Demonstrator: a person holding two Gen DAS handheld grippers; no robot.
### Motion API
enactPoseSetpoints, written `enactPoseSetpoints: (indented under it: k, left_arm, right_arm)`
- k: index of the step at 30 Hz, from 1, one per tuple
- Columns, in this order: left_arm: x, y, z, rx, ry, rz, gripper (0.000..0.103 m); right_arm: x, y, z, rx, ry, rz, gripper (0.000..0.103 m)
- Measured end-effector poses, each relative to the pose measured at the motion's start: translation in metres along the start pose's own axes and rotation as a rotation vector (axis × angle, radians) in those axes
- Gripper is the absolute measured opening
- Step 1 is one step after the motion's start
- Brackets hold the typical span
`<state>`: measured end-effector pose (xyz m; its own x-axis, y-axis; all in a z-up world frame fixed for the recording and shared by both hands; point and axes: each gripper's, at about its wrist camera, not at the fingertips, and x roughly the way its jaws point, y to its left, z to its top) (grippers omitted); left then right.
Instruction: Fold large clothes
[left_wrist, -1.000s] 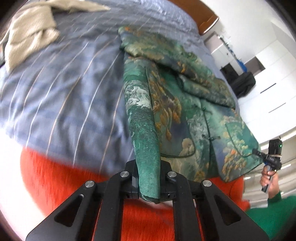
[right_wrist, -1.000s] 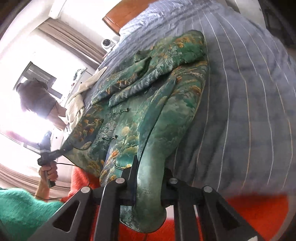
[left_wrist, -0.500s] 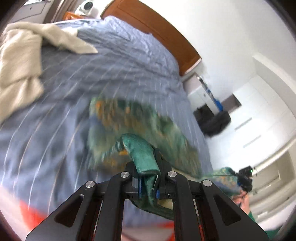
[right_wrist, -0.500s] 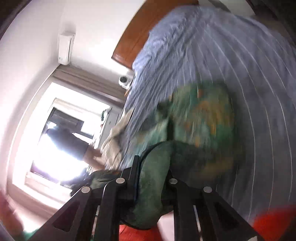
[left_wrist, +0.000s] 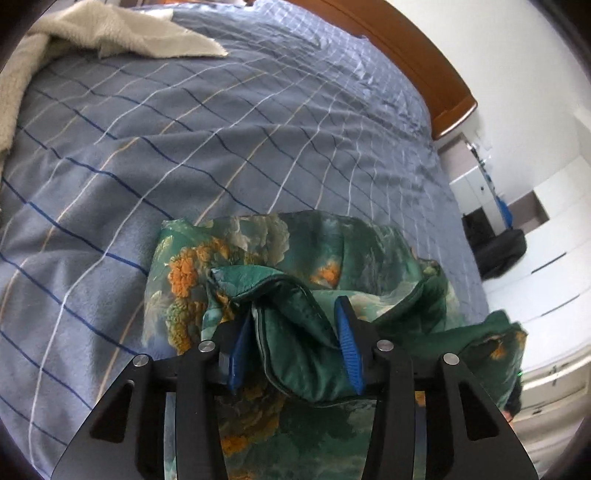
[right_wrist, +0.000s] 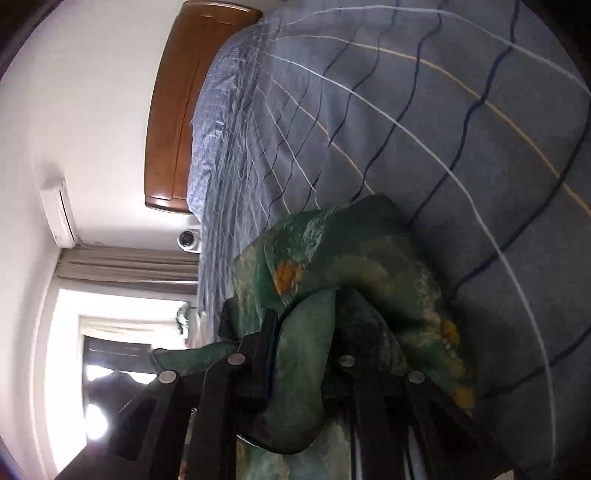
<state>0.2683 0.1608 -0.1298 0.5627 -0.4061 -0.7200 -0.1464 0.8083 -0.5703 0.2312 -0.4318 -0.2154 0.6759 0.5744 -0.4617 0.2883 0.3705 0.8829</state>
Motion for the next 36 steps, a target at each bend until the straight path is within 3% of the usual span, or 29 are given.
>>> enactPoseSetpoints:
  k: [2, 5, 10, 14, 15, 18, 20, 24, 26, 27, 28, 29, 30, 31, 32, 36]
  left_arm:
    - [-0.006, 0.001, 0.004, -0.012, -0.014, -0.027, 0.063]
    - [-0.026, 0.0, 0.009, -0.016, -0.075, 0.014, 0.083]
    - [-0.061, 0.009, 0.016, -0.019, -0.12, -0.025, 0.084]
    - [-0.086, 0.013, 0.005, 0.097, -0.142, 0.003, 0.092]
    - [-0.088, 0.013, 0.001, 0.13, -0.137, 0.006, 0.093]
    - [-0.077, 0.014, -0.016, 0.231, -0.055, 0.007, 0.095]
    - [-0.058, 0.011, -0.022, 0.246, -0.007, 0.032, 0.095]
    - [-0.014, -0.006, -0.019, 0.242, 0.025, 0.079, 0.095]
    - [0.008, -0.014, -0.013, 0.229, 0.02, 0.108, 0.094]
    - [0.017, -0.016, -0.011, 0.221, 0.023, 0.126, 0.092]
    - [0.023, -0.018, -0.01, 0.216, 0.027, 0.132, 0.072]
    - [0.028, -0.02, -0.01, 0.215, 0.04, 0.155, 0.033]
    - [0.03, -0.022, -0.009, 0.215, 0.048, 0.203, 0.021]
    - [0.026, -0.024, -0.008, 0.209, 0.042, 0.205, 0.017]
    - [0.02, -0.027, -0.005, 0.213, 0.025, 0.192, 0.012]
    - [-0.015, -0.048, 0.019, 0.244, -0.106, 0.164, 0.01]
  right_arm:
    - [0.0, 0.004, 0.003, -0.01, 0.028, 0.001, 0.018]
    - [-0.004, 0.009, 0.007, 0.007, 0.061, 0.016, 0.024]
    - [-0.019, 0.02, 0.018, 0.063, 0.063, 0.056, 0.048]
    - [-0.047, 0.032, 0.026, 0.037, 0.006, 0.045, 0.07]
    - [-0.055, 0.034, 0.027, 0.019, -0.017, 0.037, 0.07]
    - [-0.072, 0.054, 0.027, -0.112, -0.047, -0.042, 0.071]
    - [-0.07, 0.074, 0.018, -0.275, -0.021, -0.134, 0.071]
    - [-0.033, 0.1, -0.01, -0.547, 0.096, -0.306, 0.071]
    - [-0.006, 0.106, -0.018, -0.654, 0.097, -0.392, 0.071]
    - [0.0, 0.103, -0.02, -0.684, 0.085, -0.431, 0.071]
    - [0.009, 0.102, -0.018, -0.703, 0.063, -0.48, 0.069]
    - [0.015, 0.1, -0.016, -0.697, 0.043, -0.507, 0.045]
    - [0.02, 0.101, -0.013, -0.687, 0.047, -0.496, 0.023]
    - [0.02, 0.103, -0.014, -0.695, 0.046, -0.5, 0.007]
    - [0.016, 0.111, -0.015, -0.715, 0.021, -0.493, 0.006]
    - [0.0, 0.157, -0.01, -0.841, -0.102, -0.503, 0.005]
